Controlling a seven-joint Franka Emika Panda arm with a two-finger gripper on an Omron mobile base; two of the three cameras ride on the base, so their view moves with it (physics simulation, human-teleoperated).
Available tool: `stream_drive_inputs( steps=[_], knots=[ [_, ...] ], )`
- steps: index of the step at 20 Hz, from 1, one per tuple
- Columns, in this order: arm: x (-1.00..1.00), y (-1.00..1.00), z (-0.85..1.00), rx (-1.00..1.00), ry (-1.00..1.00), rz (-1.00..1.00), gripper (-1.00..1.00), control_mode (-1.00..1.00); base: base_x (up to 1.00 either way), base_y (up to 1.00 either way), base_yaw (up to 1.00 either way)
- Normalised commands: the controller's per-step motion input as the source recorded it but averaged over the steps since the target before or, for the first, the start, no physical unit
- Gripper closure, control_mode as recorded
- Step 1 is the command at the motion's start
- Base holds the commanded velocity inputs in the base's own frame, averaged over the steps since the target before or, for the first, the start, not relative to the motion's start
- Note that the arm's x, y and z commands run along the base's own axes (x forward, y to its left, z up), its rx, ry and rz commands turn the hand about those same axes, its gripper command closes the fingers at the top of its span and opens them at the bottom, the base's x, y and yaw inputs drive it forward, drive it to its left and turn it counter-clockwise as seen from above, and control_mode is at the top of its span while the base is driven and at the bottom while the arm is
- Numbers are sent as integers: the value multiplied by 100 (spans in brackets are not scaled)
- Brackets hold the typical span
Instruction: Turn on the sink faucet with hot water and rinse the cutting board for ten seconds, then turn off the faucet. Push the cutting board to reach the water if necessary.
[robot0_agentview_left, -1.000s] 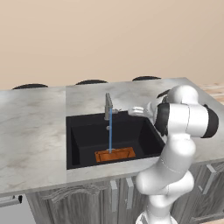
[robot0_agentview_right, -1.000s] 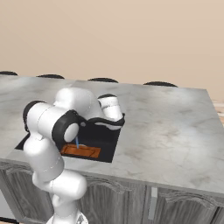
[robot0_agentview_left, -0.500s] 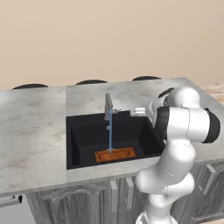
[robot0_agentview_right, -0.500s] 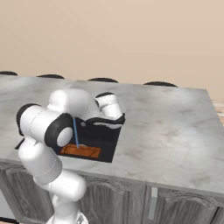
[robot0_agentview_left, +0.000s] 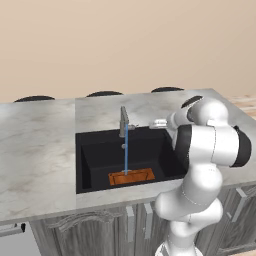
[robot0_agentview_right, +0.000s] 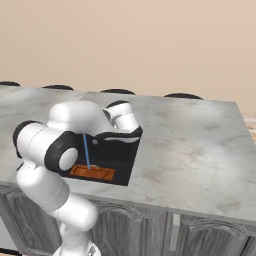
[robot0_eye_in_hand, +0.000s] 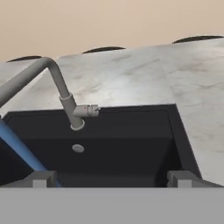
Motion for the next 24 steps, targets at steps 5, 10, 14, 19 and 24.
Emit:
stream_drive_inputs(
  steps=[5, 10, 14, 19, 24],
  knots=[
    [5, 0, 26, 0, -1, 0, -100, -100, 0, 0, 0],
    [18, 0, 18, 0, 0, 0, -100, -100, 0, 0, 0],
    [24, 0, 7, 0, -2, 0, -100, -100, 0, 0, 0],
    [27, 0, 0, 0, 0, 0, -100, -100, 0, 0, 0],
    [7, 0, 0, 0, 0, 0, -100, -100, 0, 0, 0]
  ],
)
